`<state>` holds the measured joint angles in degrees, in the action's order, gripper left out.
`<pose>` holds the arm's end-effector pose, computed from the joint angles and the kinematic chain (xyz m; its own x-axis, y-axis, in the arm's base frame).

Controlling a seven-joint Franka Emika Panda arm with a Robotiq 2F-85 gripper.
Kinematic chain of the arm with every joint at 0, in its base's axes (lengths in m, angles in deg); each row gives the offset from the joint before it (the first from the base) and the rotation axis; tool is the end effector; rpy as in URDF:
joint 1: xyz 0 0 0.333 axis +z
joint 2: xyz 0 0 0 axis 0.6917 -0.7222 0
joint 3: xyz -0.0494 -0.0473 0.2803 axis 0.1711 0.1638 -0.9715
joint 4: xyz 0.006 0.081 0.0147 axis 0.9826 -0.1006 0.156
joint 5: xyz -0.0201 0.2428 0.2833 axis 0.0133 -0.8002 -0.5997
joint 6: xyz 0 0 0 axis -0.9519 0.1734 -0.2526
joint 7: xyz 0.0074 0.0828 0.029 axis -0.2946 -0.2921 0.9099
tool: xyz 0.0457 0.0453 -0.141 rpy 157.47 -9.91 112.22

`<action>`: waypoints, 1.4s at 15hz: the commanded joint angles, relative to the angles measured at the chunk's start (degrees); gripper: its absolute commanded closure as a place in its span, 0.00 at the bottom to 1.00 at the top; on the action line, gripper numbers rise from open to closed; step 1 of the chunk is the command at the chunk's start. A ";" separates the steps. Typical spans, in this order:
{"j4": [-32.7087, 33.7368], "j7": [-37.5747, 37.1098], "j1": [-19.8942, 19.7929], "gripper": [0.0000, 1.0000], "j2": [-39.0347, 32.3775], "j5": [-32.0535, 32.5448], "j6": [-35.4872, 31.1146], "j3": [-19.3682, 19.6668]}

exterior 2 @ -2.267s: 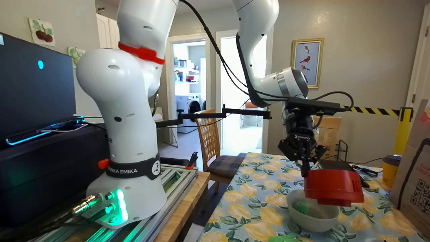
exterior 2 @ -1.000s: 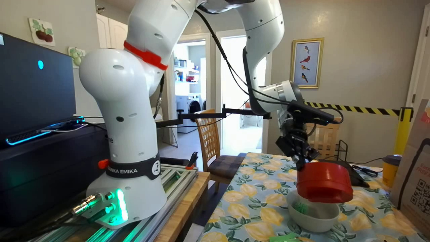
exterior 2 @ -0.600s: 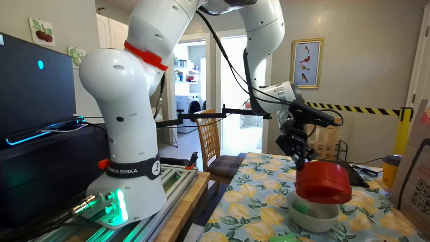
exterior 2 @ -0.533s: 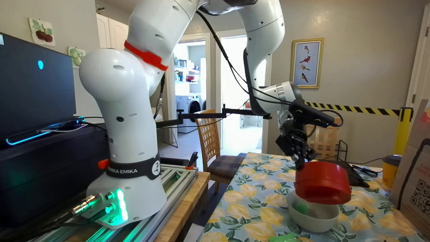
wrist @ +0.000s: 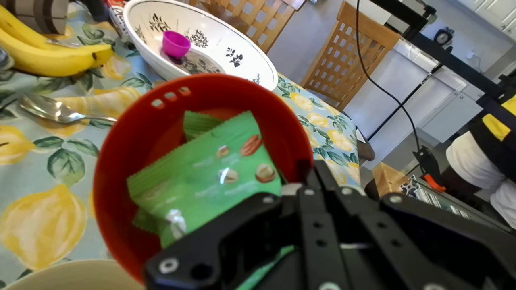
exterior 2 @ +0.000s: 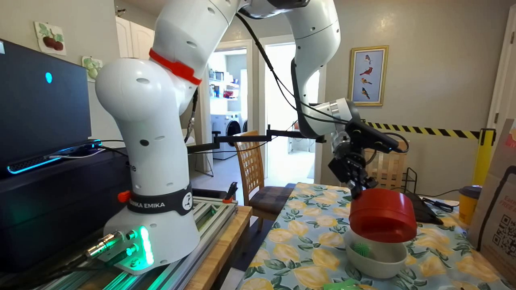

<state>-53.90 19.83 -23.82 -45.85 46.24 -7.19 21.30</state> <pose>0.4053 0.1740 0.1528 -0.4699 0.2690 -0.8407 0.8823 0.1129 -0.4570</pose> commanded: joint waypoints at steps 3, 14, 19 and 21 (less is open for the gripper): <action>1.65 1.90 0.55 0.99 -1.27 1.13 3.55 -0.31; 2.11 3.88 0.61 0.99 -2.63 3.11 5.85 -0.40; 2.38 4.88 0.65 0.99 -3.57 4.04 6.04 -0.37; 2.57 5.25 0.68 0.99 -3.88 4.51 6.23 -0.36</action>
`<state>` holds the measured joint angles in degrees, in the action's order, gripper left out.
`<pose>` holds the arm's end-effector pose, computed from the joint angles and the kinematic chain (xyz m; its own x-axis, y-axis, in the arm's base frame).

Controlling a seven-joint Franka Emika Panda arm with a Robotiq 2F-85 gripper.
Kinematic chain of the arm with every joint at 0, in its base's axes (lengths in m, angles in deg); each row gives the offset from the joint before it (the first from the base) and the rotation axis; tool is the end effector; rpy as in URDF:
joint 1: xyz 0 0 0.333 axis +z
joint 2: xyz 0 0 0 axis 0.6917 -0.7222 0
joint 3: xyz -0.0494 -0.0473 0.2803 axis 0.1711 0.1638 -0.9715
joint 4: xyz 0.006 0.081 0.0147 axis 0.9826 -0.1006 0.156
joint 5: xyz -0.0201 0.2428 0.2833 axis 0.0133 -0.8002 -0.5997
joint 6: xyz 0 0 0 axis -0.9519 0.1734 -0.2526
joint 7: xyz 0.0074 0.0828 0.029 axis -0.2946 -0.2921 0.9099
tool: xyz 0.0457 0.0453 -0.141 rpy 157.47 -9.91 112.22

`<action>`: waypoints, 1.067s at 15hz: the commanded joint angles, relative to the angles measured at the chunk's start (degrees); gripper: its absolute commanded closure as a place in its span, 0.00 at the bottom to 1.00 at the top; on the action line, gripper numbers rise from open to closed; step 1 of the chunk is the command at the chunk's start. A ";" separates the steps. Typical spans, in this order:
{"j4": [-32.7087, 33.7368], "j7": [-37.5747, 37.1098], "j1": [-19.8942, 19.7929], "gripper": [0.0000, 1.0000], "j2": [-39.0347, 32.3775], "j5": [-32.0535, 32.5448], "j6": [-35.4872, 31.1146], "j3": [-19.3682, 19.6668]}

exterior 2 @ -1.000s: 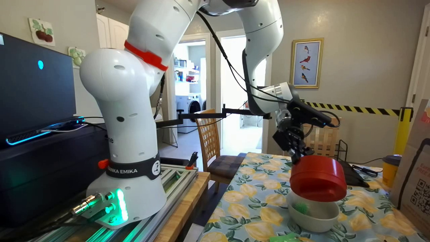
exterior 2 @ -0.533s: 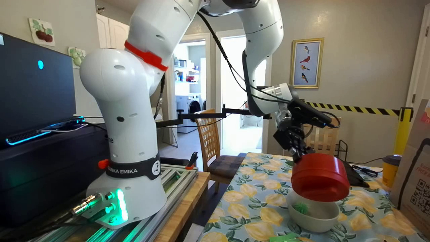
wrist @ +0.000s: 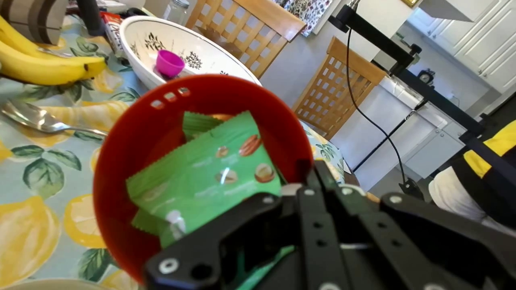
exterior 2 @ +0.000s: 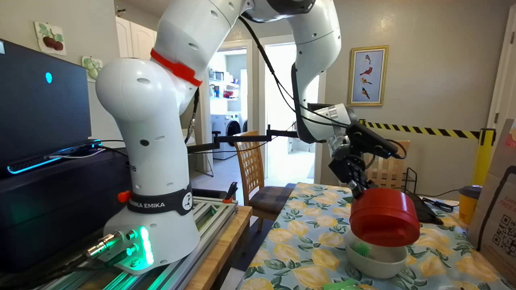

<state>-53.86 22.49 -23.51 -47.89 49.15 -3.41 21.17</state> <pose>0.4029 0.1662 0.1480 -0.5308 0.1747 -0.8293 0.8475 0.1047 -0.5204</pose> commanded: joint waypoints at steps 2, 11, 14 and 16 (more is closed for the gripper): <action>2.84 3.15 0.43 0.99 -2.17 2.27 2.89 -0.22; 5.04 5.84 0.79 0.99 -4.12 4.50 4.66 -0.23; 5.65 7.19 1.21 0.99 -4.65 5.14 5.51 -0.39; 5.95 8.10 1.70 0.99 -5.03 5.49 6.26 -0.51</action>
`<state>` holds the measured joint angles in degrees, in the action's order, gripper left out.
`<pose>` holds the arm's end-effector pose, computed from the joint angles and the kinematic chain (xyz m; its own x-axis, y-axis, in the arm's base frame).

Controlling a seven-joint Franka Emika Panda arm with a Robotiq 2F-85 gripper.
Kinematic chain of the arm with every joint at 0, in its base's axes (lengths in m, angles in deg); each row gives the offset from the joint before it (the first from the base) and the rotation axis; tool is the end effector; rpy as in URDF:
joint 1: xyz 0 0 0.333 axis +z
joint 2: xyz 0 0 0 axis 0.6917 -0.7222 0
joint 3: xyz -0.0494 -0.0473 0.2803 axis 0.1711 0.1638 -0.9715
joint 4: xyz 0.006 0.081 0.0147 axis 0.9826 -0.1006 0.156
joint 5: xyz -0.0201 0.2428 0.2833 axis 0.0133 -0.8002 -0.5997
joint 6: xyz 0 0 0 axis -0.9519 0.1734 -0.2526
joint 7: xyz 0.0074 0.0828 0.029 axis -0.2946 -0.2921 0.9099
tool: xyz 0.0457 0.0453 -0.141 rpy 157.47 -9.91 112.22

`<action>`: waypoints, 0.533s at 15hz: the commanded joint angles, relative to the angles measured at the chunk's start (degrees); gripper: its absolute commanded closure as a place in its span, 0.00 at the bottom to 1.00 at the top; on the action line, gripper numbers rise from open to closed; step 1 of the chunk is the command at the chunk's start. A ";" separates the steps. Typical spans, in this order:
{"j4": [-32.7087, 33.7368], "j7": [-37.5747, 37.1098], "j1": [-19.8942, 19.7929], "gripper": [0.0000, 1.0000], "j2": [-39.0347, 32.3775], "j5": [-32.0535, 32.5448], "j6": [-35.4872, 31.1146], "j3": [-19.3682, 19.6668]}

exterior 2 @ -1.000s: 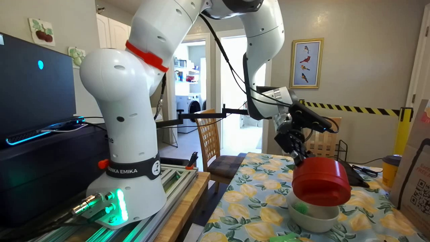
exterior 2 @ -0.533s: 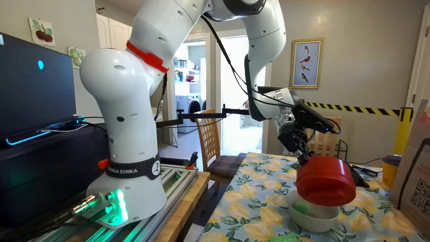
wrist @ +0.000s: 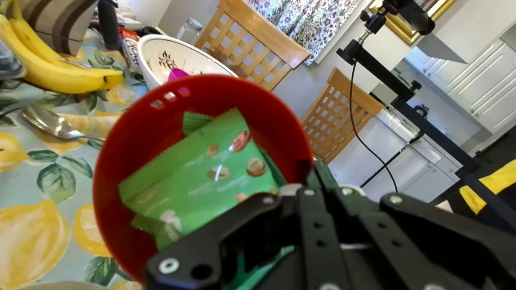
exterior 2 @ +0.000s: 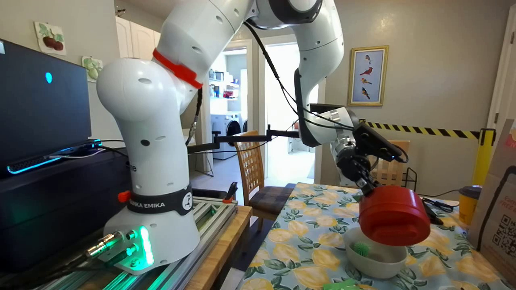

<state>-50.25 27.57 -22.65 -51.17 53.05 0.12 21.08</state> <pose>0.4175 0.1733 0.1467 -0.5906 0.0919 -0.8017 0.8059 0.1169 -0.5803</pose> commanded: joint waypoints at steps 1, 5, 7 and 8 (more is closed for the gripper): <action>2.50 3.49 1.09 0.99 -2.01 1.68 3.24 -0.51; 2.68 4.86 1.78 0.99 -2.76 2.92 5.06 -0.58; 2.76 5.80 1.97 0.99 -3.06 3.39 5.96 -0.69; 2.83 6.42 1.96 0.99 -3.24 3.55 6.29 -0.78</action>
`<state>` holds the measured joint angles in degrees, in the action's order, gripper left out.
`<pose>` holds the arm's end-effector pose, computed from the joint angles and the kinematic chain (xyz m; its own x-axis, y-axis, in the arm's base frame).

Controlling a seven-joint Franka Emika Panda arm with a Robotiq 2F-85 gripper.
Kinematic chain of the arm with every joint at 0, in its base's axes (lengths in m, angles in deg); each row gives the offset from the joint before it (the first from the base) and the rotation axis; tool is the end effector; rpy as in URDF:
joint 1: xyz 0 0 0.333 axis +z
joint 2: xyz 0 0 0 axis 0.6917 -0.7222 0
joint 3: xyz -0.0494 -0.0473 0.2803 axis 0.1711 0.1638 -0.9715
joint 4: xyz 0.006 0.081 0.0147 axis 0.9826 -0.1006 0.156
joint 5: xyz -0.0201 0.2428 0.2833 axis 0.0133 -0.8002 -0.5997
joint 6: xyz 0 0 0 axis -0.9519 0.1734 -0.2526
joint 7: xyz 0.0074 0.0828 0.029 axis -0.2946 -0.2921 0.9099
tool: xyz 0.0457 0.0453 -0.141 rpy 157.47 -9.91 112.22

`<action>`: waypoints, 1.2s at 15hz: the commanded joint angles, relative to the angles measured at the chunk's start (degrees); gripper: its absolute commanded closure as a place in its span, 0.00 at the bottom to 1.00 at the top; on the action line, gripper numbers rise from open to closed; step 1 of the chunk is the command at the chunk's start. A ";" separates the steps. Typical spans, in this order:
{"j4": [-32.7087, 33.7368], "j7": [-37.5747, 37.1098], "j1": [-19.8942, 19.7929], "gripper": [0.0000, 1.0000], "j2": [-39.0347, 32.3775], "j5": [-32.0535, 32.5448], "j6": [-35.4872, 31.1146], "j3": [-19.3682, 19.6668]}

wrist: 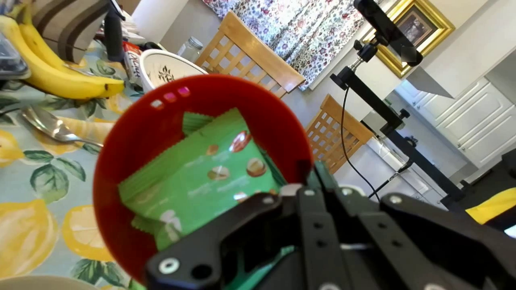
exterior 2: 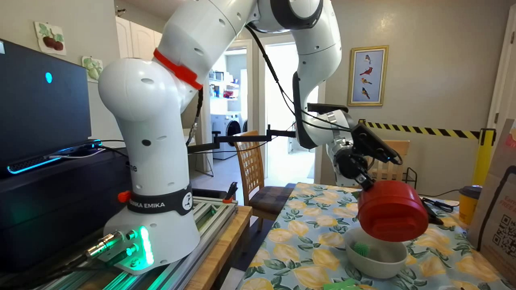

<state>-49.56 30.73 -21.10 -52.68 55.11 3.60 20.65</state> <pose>0.4135 0.1817 0.1475 -0.6354 0.0089 -0.7721 0.7680 0.1116 -0.6307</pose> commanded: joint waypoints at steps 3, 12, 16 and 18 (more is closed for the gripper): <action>2.16 4.82 0.33 0.99 -2.14 1.60 3.75 -0.53; 1.84 11.47 0.31 0.99 -2.17 1.87 5.37 -0.87; 1.72 12.40 0.48 0.99 -2.36 2.67 6.79 -0.76; 1.65 12.78 0.49 0.99 -2.61 3.44 7.72 -0.66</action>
<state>-49.44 41.04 -20.95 -53.82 56.64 8.62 20.03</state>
